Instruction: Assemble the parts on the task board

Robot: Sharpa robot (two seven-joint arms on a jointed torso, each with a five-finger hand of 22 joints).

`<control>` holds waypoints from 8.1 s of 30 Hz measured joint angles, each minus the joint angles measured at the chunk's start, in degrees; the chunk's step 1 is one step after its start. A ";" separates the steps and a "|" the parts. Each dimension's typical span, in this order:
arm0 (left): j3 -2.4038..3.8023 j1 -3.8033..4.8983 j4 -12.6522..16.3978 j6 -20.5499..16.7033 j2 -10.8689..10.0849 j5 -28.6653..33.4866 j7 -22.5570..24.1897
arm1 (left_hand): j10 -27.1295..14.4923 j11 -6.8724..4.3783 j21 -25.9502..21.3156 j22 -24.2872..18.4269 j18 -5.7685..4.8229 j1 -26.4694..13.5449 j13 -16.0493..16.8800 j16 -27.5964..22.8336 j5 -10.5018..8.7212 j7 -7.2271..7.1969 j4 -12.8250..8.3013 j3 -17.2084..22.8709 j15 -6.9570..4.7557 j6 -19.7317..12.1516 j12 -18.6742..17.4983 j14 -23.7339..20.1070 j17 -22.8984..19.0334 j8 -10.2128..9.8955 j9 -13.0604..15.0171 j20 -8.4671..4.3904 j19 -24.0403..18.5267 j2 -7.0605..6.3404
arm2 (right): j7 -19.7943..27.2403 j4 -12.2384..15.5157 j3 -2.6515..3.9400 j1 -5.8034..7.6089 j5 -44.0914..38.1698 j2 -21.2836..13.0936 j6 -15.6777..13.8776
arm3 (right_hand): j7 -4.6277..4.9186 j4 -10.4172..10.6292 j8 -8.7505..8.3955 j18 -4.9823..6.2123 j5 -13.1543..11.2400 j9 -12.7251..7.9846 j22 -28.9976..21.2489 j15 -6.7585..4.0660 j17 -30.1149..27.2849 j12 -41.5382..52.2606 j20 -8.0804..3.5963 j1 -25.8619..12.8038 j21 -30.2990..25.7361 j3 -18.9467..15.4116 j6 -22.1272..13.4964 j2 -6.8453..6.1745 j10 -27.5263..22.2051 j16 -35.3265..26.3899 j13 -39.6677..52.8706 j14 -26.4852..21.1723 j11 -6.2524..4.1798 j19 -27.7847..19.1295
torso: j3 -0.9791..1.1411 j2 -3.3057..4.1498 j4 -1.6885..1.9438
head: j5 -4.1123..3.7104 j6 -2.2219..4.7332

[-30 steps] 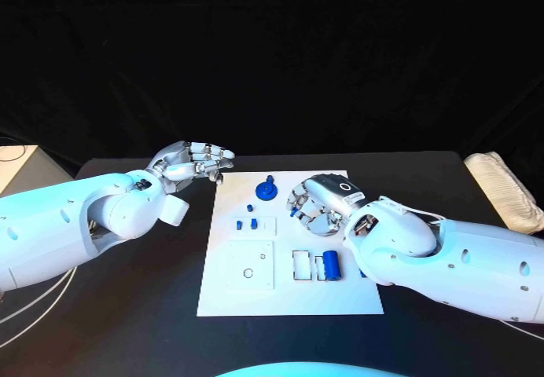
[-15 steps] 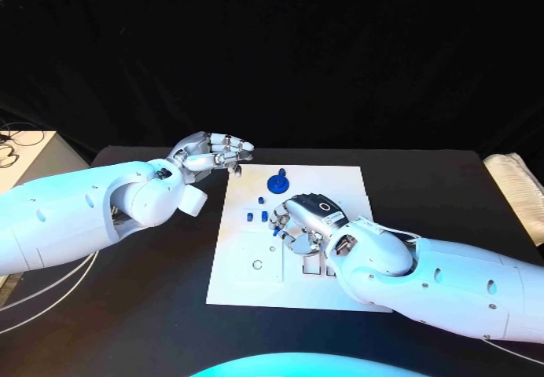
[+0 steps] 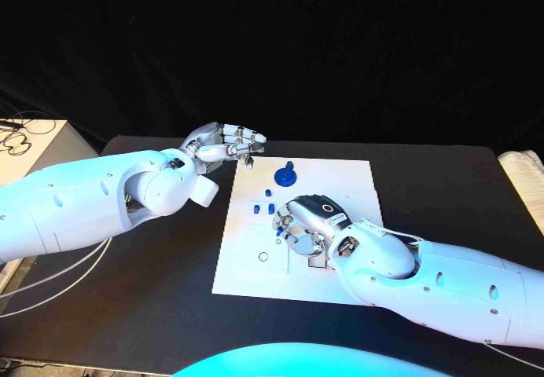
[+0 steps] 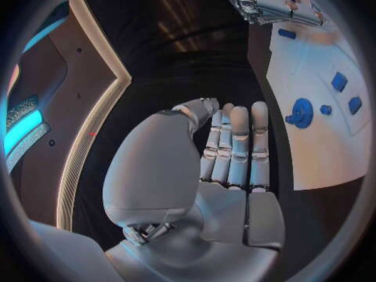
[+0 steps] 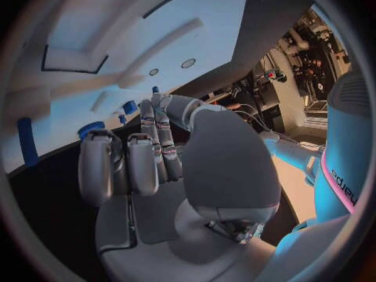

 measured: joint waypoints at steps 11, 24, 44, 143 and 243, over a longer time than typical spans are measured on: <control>0.00 0.00 -0.14 0.00 0.11 0.00 -0.18 | 0.00 0.00 -0.22 -0.06 0.00 0.00 -0.02 -0.26 0.00 0.00 0.00 0.00 0.00 0.00 0.00 0.00 0.00 0.00 0.00 0.00 0.00 0.00 | -0.02 -0.07 -0.20 -0.30 -0.40 0.13 0.85 | -0.01 0.00 -0.06 0.00 -0.01 -0.01 -0.01 0.00 0.00 0.03 0.00 -0.46 0.00 0.00 -0.01 0.02 0.01 0.00 -0.02 0.00 0.00 0.00 | 0.01 -0.02 -0.04 | 0.31 -0.50; 0.00 0.00 -0.17 0.02 0.09 0.00 -0.40 | 0.00 0.00 -0.22 -0.05 0.00 0.00 -0.04 -0.26 0.00 0.00 0.00 0.00 0.00 0.00 0.00 0.00 0.01 0.00 0.00 0.00 0.00 0.00 | -0.20 -0.79 -0.30 -0.73 -1.10 0.61 1.35 | -0.03 0.01 -0.08 0.00 -0.21 0.04 -0.02 0.00 -0.01 0.04 0.00 -0.52 0.00 -0.01 -0.03 -0.04 0.13 0.00 -0.10 0.00 -0.12 0.00 | 0.00 -0.02 0.02 | 0.36 -0.69; 0.00 0.00 -0.15 0.08 -0.05 -0.01 -0.81 | -0.42 0.00 -0.22 -0.11 0.00 0.00 -0.10 -0.25 0.00 0.20 0.00 0.00 0.00 -0.21 0.00 0.00 -0.04 0.00 -0.01 0.00 0.00 0.00 | -0.57 -1.24 -0.30 -0.80 -2.49 0.74 3.09 | 0.00 -0.15 0.01 0.00 0.04 0.10 0.02 0.00 -0.01 -0.18 0.00 -0.41 0.00 0.15 -0.01 0.04 0.21 0.00 -0.09 0.00 -0.19 0.00 | -0.01 -0.02 0.00 | 0.42 -1.08; -0.01 -0.01 -0.65 0.96 -0.38 -0.03 -1.69 | -0.61 0.20 -0.41 -0.22 0.00 0.00 -0.14 -0.46 0.00 0.20 0.00 0.00 0.21 -0.62 0.26 -0.21 -0.02 0.00 0.04 0.22 0.22 0.00 | 0.63 -1.54 0.76 6.35 4.26 -10.71 11.49 | 0.45 16.83 -9.92 1.32 -3.56 -2.72 0.02 1.00 -6.62 7.27 1.02 9.32 -9.54 -17.35 -2.09 -1.37 -7.42 0.05 -3.02 0.00 0.11 0.01 | 0.01 -0.02 0.02 | -2.01 0.63; -0.01 -0.02 -0.86 1.19 0.40 -0.05 -2.11 | -0.61 0.20 -0.41 -0.29 -0.01 0.00 -0.18 -0.46 0.00 0.20 0.00 0.00 0.21 -0.61 0.54 -0.21 -0.02 0.34 0.10 0.21 0.21 0.00 | 0.57 2.35 -0.31 -0.97 3.77 1.84 6.12 | -0.27 4.52 -4.58 0.44 -4.39 2.49 0.00 -0.82 -5.21 3.88 -0.01 3.27 -3.33 -4.35 2.10 0.10 -2.02 1.12 -2.77 0.00 1.40 0.20 | -0.02 -0.01 0.00 | 0.08 -0.86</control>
